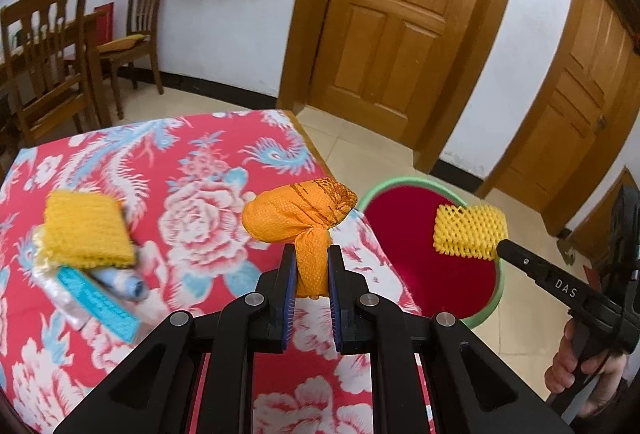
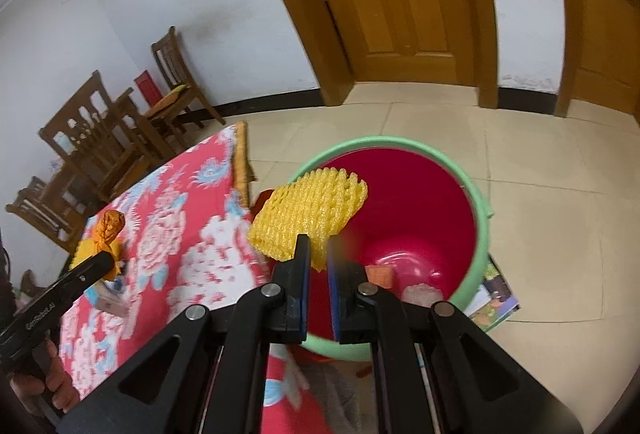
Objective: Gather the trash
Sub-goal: 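Carry both items over the red bucket and open both tools to drop them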
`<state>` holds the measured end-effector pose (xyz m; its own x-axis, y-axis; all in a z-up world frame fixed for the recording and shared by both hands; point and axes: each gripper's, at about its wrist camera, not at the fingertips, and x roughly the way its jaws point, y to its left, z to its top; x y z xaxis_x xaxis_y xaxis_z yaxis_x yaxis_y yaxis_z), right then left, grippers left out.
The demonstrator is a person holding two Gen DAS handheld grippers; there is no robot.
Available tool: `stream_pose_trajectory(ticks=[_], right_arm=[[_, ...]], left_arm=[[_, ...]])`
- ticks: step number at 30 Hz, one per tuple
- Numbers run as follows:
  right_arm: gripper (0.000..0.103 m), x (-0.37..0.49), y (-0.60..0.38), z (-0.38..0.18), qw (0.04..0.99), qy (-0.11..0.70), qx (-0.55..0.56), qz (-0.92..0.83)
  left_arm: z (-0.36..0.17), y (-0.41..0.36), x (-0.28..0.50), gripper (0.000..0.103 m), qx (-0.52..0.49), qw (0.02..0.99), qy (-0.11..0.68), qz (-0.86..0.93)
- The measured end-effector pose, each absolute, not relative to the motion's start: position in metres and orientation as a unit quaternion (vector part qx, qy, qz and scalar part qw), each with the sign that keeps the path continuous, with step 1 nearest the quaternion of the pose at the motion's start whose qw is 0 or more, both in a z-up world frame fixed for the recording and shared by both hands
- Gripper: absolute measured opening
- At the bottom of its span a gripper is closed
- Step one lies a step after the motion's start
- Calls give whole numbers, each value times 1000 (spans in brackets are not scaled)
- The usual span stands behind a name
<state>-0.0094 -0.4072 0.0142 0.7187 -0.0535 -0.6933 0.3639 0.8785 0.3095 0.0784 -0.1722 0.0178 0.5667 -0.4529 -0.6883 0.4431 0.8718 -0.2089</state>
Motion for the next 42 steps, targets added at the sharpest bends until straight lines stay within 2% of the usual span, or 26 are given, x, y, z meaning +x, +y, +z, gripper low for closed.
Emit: stream_pose_trajectory(ticks=[14, 18, 36, 38, 40, 42], right_arm=[[15, -13, -439, -15, 881, 372, 248, -155], [25, -17, -445, -18, 878, 371, 256, -160], [26, -37, -456, -15, 879, 357, 270, -165], [26, -39, -456, -15, 879, 356, 271, -166], [26, -40, -457, -14, 879, 355, 272, -168], [26, -41, -457, -14, 878, 355, 273, -169]], left_arm=[[-1, -232, 82, 14, 28, 861, 412, -296], [-6, -247, 82, 14, 34, 855, 416, -309], [-31, -301, 83, 16, 66, 824, 437, -356], [-30, -304, 83, 21, 70, 824, 433, -359], [-29, -306, 83, 33, 71, 826, 431, -358], [-27, -305, 83, 39, 71, 828, 428, -356]])
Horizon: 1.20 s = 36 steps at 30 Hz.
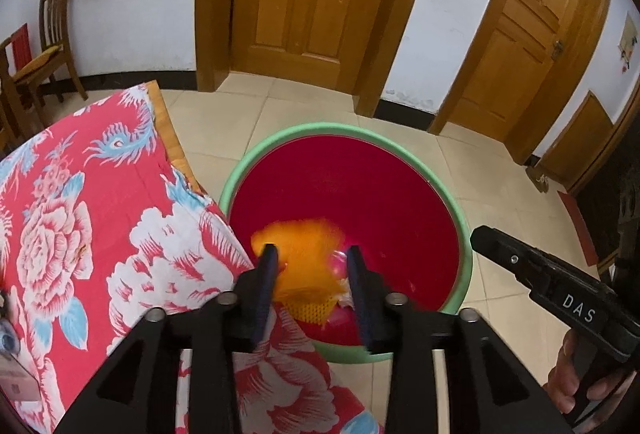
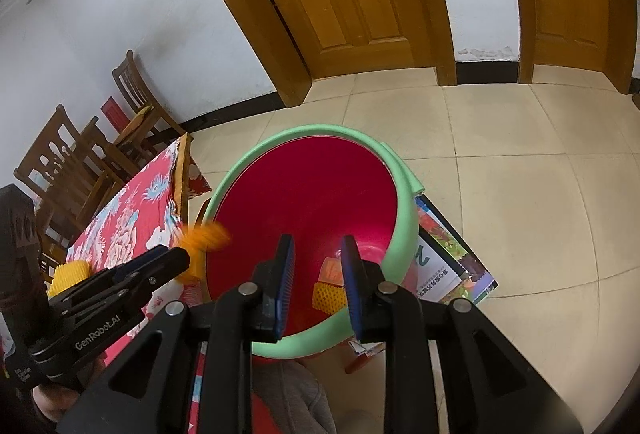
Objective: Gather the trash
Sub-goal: 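Carry both items over the red bucket and open both tools to drop them, then move both tools back over the table toward the remaining trash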
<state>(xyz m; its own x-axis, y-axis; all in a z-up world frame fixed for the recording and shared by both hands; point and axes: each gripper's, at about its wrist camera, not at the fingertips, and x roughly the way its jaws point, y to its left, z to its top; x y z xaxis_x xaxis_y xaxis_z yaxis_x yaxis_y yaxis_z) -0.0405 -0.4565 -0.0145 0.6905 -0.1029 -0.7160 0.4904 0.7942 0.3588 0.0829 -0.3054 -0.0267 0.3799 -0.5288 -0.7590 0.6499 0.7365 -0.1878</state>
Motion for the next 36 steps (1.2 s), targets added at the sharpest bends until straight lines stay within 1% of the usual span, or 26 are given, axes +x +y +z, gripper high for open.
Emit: stream_pose_trajectory(ticks=[5, 10, 11, 14, 22, 28, 36], right_arm=[[26, -40, -455, -15, 878, 355, 274, -167], [26, -42, -448, -10, 883, 351, 269, -157], [26, -42, -446, -8, 884, 351, 268, -156], [35, -42, -439, -5, 885, 348, 267, -154], [37, -38, -419, 5, 891, 349, 256, -136], [41, -32, -401, 13, 896, 349, 247, -123], [42, -21, -372, 18, 900, 357, 231, -97]], left_arm=[[-23, -299, 82, 41, 68, 835, 427, -342], [-17, -284, 82, 47, 58, 840, 427, -330], [-15, -280, 82, 48, 57, 841, 428, -327], [-11, -267, 81, 48, 52, 845, 428, -316], [2, -219, 79, 48, 23, 859, 428, -281], [14, -184, 77, 48, 6, 872, 421, -251], [24, -127, 80, 48, -31, 887, 416, -197]])
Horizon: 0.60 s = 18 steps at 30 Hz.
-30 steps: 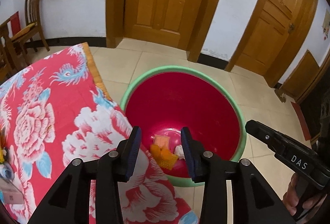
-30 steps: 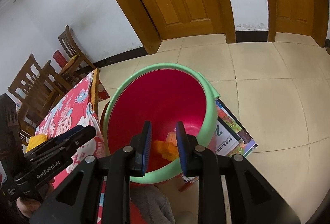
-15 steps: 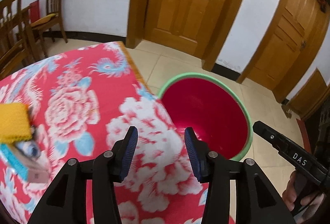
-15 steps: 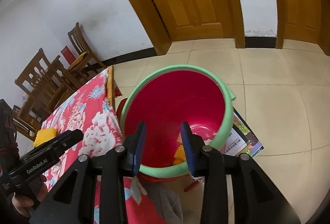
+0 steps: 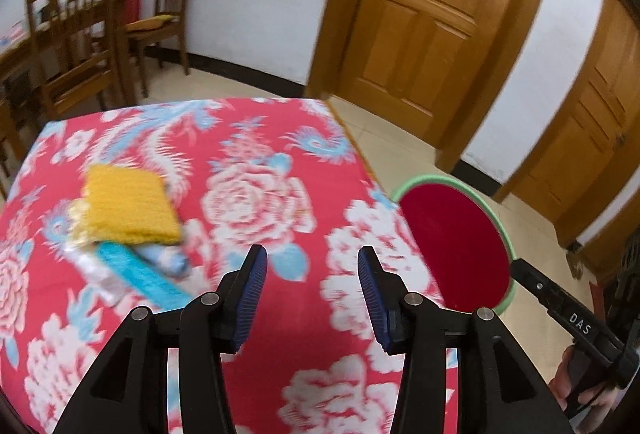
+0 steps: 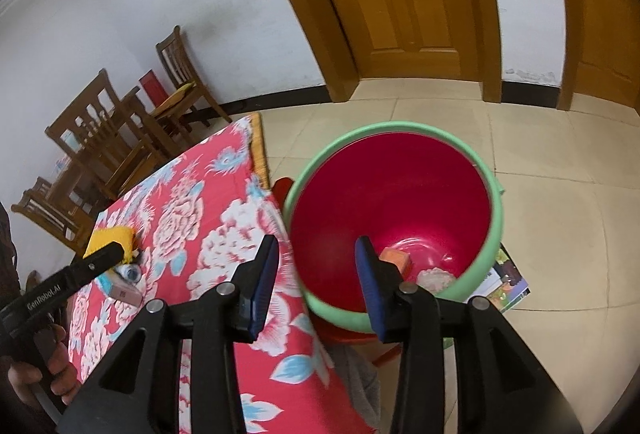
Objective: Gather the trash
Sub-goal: 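Move both tools back over the table toward the remaining trash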
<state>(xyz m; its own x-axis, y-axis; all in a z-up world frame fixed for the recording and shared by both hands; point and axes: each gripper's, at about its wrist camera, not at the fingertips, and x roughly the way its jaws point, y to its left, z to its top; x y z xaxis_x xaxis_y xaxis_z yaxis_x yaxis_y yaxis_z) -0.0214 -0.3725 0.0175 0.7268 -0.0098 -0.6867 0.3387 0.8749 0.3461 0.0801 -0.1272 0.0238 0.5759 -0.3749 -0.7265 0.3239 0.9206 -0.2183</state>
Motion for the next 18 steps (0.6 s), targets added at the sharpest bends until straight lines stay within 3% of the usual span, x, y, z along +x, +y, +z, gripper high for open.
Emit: stream_pose_trajectory(ticks=[18], right_arm=[[44, 13, -305, 19, 902, 386, 188, -38]], left_arm=[[2, -1, 92, 54, -112, 900, 418, -58]])
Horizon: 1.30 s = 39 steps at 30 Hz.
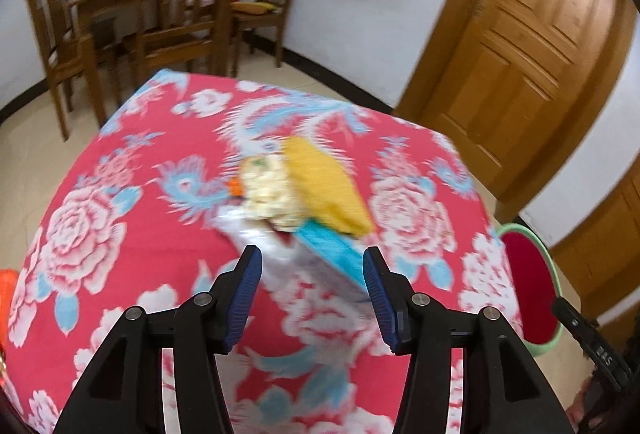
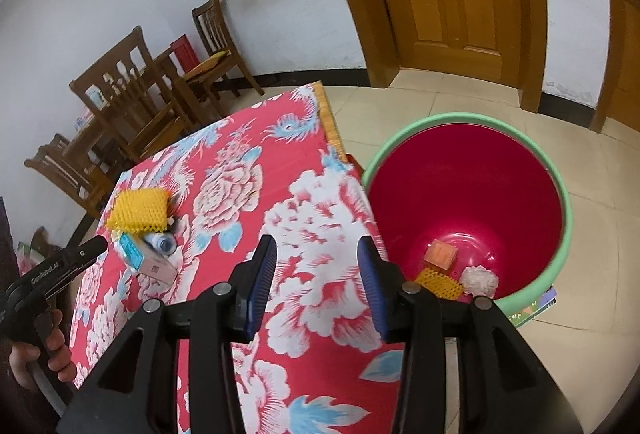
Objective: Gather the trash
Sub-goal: 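Move both tools back over the table toward the remaining trash, then grasp the teal toothpaste box with the right tool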
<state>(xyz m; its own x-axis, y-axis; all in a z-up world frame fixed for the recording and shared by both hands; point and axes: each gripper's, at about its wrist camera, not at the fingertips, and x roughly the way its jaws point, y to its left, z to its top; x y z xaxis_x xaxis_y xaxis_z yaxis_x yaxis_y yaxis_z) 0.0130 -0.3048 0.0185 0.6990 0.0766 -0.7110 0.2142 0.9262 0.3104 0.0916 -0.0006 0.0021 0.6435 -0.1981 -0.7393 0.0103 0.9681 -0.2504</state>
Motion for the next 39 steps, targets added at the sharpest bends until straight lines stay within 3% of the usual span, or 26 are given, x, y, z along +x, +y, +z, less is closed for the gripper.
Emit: stream_pose_trajectory(ticks=[23, 26, 33, 39], right_arm=[[45, 43, -272, 14, 899, 410, 153, -16], [45, 48, -266, 13, 899, 412, 150, -8], [45, 54, -246, 15, 900, 413, 139, 11], [46, 57, -220, 14, 898, 419, 124, 42]], left_arm=[[-50, 21, 132, 54, -162, 881, 443, -39], [-52, 21, 130, 41, -179, 878, 440, -58], [-49, 31, 123, 34, -195, 874, 439, -68], [-43, 45, 111, 33, -187, 878, 437, -56]])
